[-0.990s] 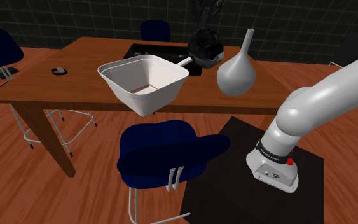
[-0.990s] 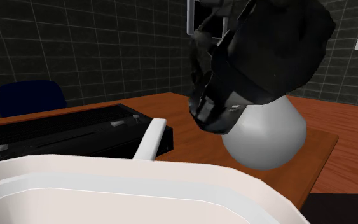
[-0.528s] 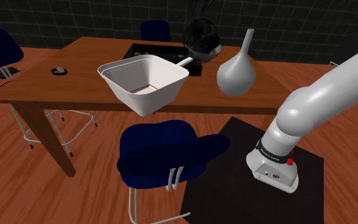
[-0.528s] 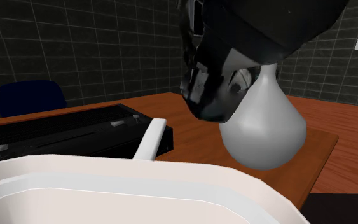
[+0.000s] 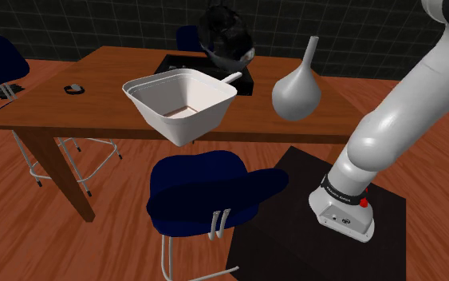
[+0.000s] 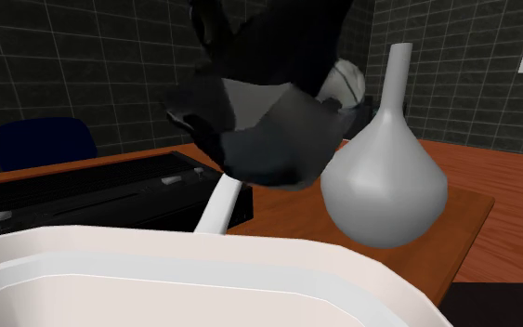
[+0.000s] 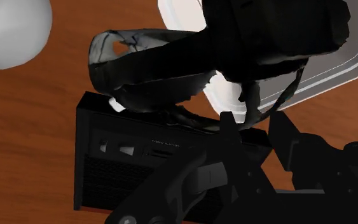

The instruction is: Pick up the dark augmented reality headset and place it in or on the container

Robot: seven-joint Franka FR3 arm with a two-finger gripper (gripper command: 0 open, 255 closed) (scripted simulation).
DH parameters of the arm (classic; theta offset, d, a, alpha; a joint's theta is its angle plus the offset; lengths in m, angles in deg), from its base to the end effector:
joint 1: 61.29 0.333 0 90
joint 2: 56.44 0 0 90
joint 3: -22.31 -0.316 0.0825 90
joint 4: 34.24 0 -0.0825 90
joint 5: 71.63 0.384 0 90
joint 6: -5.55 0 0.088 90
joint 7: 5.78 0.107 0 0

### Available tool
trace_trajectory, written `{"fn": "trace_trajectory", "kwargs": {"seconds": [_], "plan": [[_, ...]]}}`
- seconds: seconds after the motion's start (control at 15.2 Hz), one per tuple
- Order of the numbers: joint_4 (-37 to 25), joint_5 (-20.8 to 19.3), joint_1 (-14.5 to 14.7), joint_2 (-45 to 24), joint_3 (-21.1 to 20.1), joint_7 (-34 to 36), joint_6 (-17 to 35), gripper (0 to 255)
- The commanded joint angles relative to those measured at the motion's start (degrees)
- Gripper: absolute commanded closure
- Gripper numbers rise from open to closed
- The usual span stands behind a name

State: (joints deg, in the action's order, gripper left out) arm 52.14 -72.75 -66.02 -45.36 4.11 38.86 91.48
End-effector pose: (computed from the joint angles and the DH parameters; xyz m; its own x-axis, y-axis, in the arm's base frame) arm 0.4631 0.1312 0.7422 0.8368 -0.5171 0.1799 -0.5141 -0.8551 -0.0668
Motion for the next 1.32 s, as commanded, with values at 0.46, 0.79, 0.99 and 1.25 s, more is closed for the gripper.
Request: {"fn": "trace_trajectory", "kwargs": {"seconds": [0.46,0.79,0.99,1.25], "plan": [[-15.9,-6.2,4.2,-13.2,-6.5,9.3,-4.2,255],[-8.0,-4.6,3.4,-10.1,-5.9,8.9,0.9,255],[-3.8,-3.9,3.2,-8.6,-5.6,8.7,3.7,255],[1.2,-3.2,3.0,-7.0,-5.2,8.5,7.3,255]]}}
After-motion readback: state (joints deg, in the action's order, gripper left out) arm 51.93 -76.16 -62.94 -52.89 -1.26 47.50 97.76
